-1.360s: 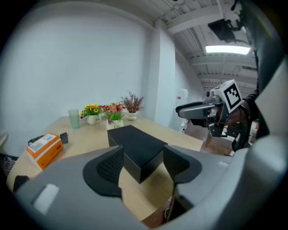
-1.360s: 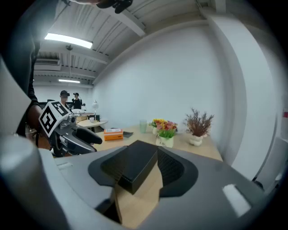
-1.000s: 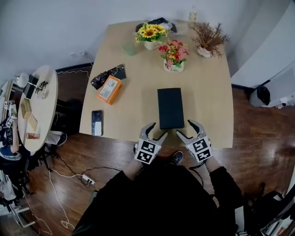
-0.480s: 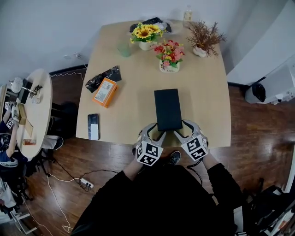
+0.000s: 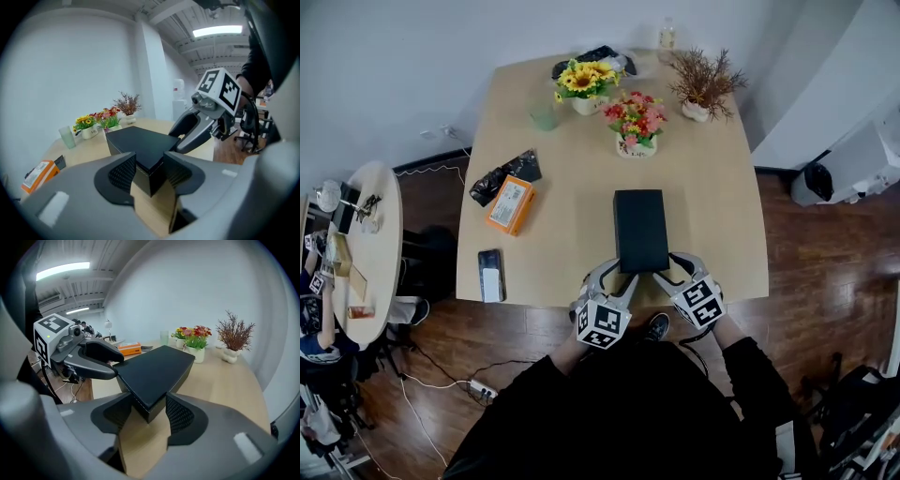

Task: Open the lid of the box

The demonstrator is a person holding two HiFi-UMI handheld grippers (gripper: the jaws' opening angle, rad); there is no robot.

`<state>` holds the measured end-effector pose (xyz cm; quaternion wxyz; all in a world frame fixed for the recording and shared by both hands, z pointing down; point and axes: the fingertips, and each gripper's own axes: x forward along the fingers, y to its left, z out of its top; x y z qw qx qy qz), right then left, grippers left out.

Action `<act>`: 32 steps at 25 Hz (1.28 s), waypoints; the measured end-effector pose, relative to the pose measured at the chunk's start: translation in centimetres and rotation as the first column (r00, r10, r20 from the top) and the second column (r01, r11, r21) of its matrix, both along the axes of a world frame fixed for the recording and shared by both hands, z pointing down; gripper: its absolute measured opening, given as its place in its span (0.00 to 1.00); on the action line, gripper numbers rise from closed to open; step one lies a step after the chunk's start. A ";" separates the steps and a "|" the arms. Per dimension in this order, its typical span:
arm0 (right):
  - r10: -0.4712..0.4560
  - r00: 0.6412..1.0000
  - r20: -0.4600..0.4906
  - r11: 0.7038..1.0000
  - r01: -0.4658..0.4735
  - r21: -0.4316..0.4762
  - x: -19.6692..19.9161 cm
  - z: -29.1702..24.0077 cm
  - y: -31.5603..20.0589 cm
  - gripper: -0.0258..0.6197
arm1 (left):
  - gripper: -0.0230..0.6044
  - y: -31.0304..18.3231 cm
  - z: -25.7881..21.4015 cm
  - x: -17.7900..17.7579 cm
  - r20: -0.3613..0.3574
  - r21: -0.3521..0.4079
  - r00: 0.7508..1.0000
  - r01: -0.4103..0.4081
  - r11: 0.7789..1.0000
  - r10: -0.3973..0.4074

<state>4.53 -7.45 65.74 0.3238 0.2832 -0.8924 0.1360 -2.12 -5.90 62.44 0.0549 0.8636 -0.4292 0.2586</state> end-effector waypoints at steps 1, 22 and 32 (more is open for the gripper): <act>0.001 1.000 -0.005 1.000 -0.001 0.006 0.0 0.0 0.0 0.40 | 0.30 0.0 0.0 -0.1 -0.010 -0.010 1.000 0.003 1.000 -0.003; 0.020 0.986 -0.163 0.981 0.012 0.192 -3.2 -1.1 -0.4 0.53 | 0.39 0.7 3.0 -1.7 -0.023 -0.111 0.998 -0.068 0.992 0.066; 0.098 0.991 0.087 0.995 -0.098 -0.002 -3.0 -2.0 -0.5 0.50 | 0.38 0.5 3.1 -1.9 -0.040 -0.113 0.998 -0.058 0.992 0.054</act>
